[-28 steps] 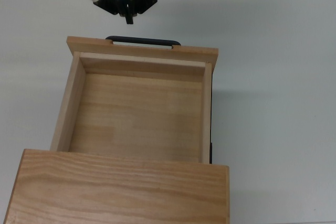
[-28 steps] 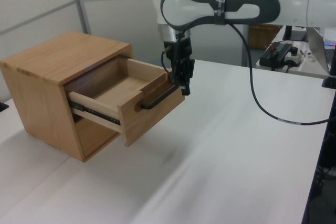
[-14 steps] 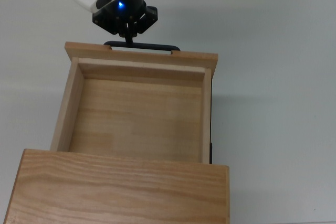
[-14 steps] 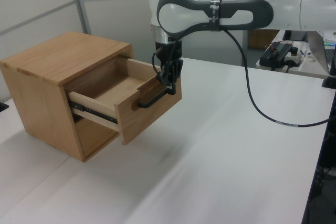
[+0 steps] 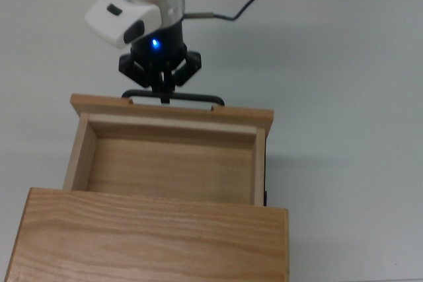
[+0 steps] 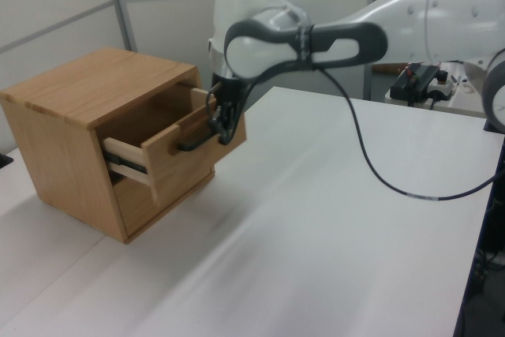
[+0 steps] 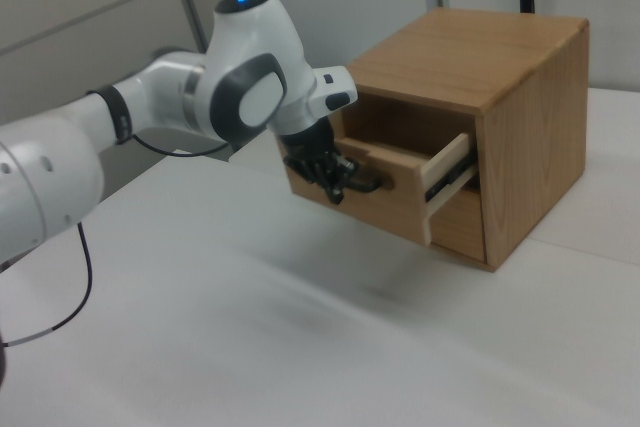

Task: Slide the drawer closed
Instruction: 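Push the drawer handle with the gripper into the wooden cabinet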

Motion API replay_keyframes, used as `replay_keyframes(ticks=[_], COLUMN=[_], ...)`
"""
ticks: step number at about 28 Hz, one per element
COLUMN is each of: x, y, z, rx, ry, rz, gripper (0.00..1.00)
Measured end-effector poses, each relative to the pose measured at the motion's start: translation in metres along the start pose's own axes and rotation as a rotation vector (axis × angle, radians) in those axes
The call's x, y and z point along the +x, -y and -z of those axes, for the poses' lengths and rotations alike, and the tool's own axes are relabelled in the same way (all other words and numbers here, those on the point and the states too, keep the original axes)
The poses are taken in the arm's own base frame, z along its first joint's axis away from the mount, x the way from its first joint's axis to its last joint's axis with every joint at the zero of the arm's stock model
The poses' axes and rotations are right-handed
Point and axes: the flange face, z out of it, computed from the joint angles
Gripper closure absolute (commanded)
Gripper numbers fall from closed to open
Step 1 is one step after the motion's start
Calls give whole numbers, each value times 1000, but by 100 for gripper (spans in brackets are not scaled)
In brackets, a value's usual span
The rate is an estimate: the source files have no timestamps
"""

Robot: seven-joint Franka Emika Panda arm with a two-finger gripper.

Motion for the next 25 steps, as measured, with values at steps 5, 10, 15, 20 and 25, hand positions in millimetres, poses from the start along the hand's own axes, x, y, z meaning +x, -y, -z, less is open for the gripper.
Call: replay_keyframes(ticks=[5, 10, 15, 20, 25], x=[17, 29, 41, 49, 53], y=[4, 3, 2, 0, -1], z=[-15, -23, -36, -49, -61], rx=[-3, -7, -11, -16, -18], ry=[-120, -233, -355, -463, -540], rz=[7, 7, 5, 3, 1], gripper=[100, 100, 100, 100, 100])
